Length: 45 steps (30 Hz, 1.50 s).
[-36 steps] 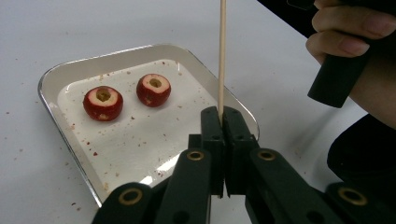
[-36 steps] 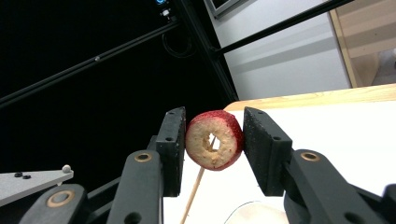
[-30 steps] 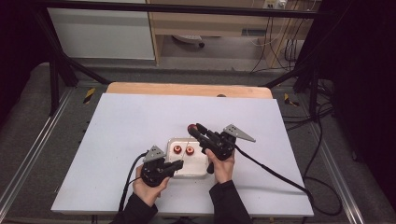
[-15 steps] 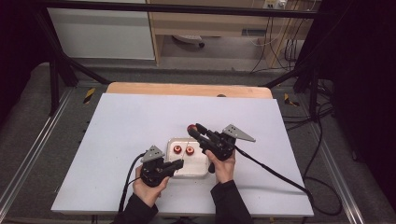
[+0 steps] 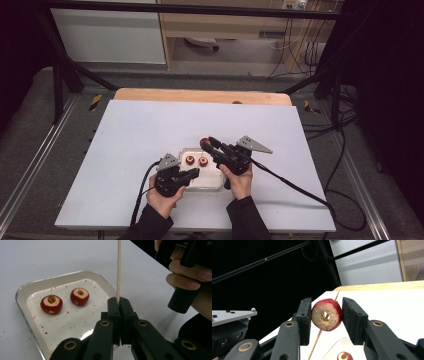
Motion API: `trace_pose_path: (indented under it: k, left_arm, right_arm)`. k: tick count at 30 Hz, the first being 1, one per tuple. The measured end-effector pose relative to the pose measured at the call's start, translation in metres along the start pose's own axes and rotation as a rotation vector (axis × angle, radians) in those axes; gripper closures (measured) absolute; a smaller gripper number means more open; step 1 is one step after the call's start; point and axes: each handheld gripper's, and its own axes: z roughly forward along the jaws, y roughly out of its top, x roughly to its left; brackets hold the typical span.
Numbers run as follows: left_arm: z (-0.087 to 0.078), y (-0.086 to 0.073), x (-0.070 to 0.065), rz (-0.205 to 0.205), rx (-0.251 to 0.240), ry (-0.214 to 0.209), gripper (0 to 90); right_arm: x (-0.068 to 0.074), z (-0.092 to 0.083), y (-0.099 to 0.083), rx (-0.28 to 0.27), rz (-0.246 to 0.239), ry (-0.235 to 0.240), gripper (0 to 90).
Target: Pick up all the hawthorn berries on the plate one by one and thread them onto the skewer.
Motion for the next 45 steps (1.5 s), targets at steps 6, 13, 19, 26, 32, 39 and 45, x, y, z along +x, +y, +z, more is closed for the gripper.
trace_pose_path:
  k: [6, 13, 19, 26, 32, 39, 45]
  left_arm:
    - [-0.001, 0.006, 0.000, 0.008, -0.023, 0.012, 88.6]
    - [0.004, 0.009, 0.001, 0.032, 0.000, 0.031, 88.6]
    - [0.005, 0.009, 0.003, 0.044, 0.009, 0.034, 88.6]
    - [0.007, 0.006, 0.005, 0.058, 0.009, 0.035, 88.6]
    - [-0.003, 0.003, 0.011, 0.090, 0.020, 0.047, 88.6]
    - [-0.020, -0.006, 0.024, 0.134, 0.052, 0.066, 88.5]
    - [-0.036, -0.018, 0.037, 0.141, 0.064, 0.080, 88.5]
  right_arm:
    - [-0.002, 0.001, -0.007, 0.066, 0.064, 0.033, 61.3]
    - [0.003, 0.001, -0.019, 0.096, 0.050, 0.028, 61.2]
    - [0.005, 0.001, -0.025, 0.121, 0.050, 0.030, 61.2]
    - [0.005, 0.002, -0.030, 0.143, 0.040, 0.032, 60.9]
    - [0.005, -0.003, -0.024, 0.153, 0.006, 0.014, 46.0]
    - [-0.002, -0.011, -0.012, 0.241, -0.070, -0.054, 24.2]
    - [-0.008, -0.014, -0.008, 0.384, -0.148, -0.103, 12.5]
